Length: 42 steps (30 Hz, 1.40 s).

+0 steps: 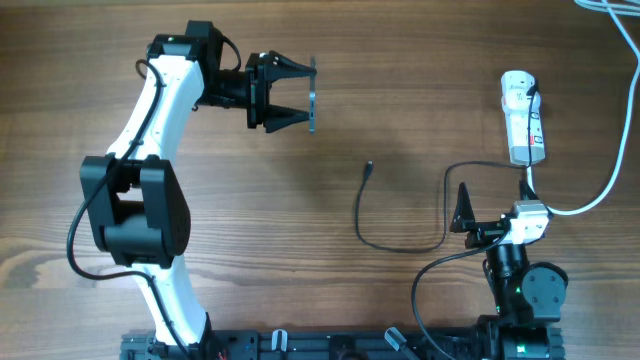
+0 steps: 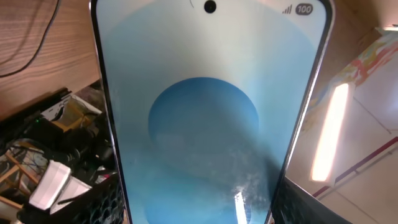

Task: Plug charger to phone and switch on socket
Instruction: 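Lift the phone with the left gripper and tilt it upright, then swing the right gripper over to the phone held by the left gripper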

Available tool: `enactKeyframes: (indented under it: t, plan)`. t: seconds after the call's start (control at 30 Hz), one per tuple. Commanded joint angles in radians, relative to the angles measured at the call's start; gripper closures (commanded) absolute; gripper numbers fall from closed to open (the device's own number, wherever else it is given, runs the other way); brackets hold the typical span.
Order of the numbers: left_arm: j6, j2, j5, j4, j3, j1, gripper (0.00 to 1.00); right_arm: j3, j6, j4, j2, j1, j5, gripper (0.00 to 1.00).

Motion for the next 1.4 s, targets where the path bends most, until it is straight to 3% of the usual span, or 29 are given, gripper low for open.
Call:
enactKeyframes:
  t: [0.0,0.2,0.33,0.47,0.57,0.63,0.8,0.9,1.03,1.17,1.3,1.37]
  plan:
    - [-0.008,-0.035,0.056,-0.011,0.023,-0.007,0.31,-0.001,-0.018,0.003,-0.004,-0.003,0.013,0.0]
    - [-0.009,-0.035,0.056,-0.011,0.023,-0.011,0.31,-0.001,0.0,0.035,-0.004,-0.003,0.0,0.0]
    - [-0.009,-0.035,0.056,-0.011,0.023,-0.011,0.31,-0.001,0.224,0.045,-0.004,-0.003,-0.169,0.0]
    - [-0.009,-0.035,0.056,-0.011,0.023,-0.011,0.31,-0.001,0.727,0.088,-0.004,-0.003,-0.463,0.0]
    - [-0.009,-0.035,0.056,-0.011,0.023,-0.011,0.31,-0.001,1.088,0.031,-0.004,-0.003,-0.531,0.0]
    - [-0.01,-0.035,0.056,-0.011,0.023,-0.011,0.31,-0.001,1.213,0.065,0.0,-0.003,-0.562,0.0]
    - [-0.009,-0.035,0.056,-0.011,0.023,-0.011,0.31,0.014,1.209,0.488,0.0,-0.003,-0.656,0.0]
    - [-0.009,-0.035,0.056,-0.011,0.023,-0.011,0.31,0.116,1.181,0.489,0.007,-0.003,-0.619,0.0]
    - [-0.009,-0.035,0.056,-0.011,0.023,-0.011,0.31,0.386,0.915,0.192,0.117,-0.003,-0.616,0.0]
    - [-0.009,-0.035,0.056,-0.011,0.023,-0.011,0.31,0.721,0.507,-0.217,0.348,-0.003,-0.701,0.0]
    - [-0.009,-0.035,0.056,-0.011,0.023,-0.011,0.31,1.071,0.377,-0.664,0.636,-0.003,-0.724,0.0]
    - [-0.009,-0.035,0.056,-0.011,0.023,-0.011,0.31,1.185,0.41,-0.749,0.735,-0.003,-0.804,0.0]
